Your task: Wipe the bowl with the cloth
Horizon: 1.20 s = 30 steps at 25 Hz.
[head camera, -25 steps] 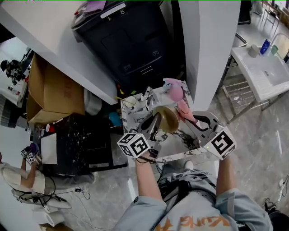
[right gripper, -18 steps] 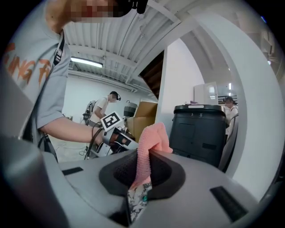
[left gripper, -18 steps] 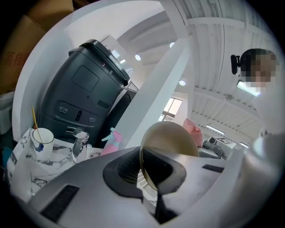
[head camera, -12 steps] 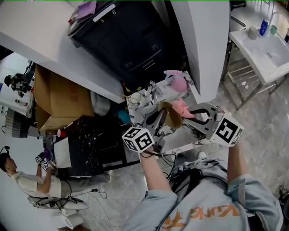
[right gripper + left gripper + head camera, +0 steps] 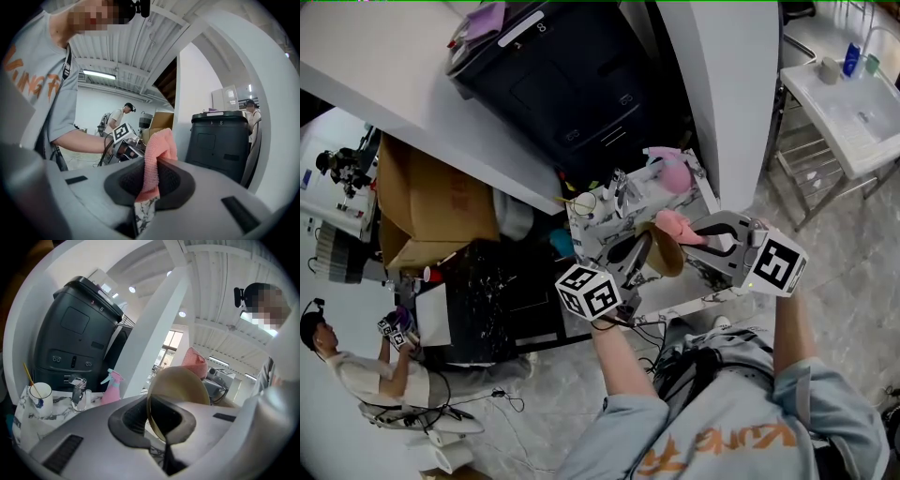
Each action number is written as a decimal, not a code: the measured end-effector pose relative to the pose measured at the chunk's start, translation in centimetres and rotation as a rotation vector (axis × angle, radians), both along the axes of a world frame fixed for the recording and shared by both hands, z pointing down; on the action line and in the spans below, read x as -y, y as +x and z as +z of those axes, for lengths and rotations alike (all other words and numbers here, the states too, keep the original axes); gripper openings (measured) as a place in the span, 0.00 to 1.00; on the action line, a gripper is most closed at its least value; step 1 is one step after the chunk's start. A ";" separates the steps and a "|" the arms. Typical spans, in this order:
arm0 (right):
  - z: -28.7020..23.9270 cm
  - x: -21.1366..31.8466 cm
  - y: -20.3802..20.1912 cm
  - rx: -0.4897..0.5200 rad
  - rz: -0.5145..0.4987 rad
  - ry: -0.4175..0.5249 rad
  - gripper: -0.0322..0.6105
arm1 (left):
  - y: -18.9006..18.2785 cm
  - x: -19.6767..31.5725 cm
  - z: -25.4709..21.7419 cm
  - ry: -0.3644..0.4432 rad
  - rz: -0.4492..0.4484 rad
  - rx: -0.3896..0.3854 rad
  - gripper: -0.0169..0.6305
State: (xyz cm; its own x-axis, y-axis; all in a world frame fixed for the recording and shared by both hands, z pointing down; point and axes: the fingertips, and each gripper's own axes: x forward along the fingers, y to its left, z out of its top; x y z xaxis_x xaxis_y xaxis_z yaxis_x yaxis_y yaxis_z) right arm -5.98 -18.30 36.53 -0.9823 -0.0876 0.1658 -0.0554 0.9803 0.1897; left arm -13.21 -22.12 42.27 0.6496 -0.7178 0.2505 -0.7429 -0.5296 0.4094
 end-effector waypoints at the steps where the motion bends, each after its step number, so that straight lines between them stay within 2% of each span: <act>1: 0.0 -0.1 0.0 0.005 -0.008 -0.003 0.13 | 0.1 -0.1 0.0 0.003 0.006 0.004 0.07; 10: -0.4 -0.9 0.3 0.074 -0.079 -0.057 0.13 | 1.1 -1.0 0.0 0.024 0.073 0.020 0.07; 13: -0.6 -1.5 0.6 0.126 -0.110 -0.093 0.13 | 1.9 -1.5 0.0 0.046 0.106 0.022 0.07; 18: -1.4 -2.4 1.0 0.207 -0.180 -0.217 0.13 | 4.2 -2.7 -0.6 0.114 0.238 0.040 0.08; 23: -1.7 -2.7 0.8 0.223 -0.203 -0.245 0.13 | 6.2 -4.2 -1.5 0.182 0.363 0.053 0.08; 30: -1.1 -2.4 0.8 0.242 -0.193 -0.280 0.13 | 7.9 -6.2 -2.1 0.217 0.482 0.037 0.08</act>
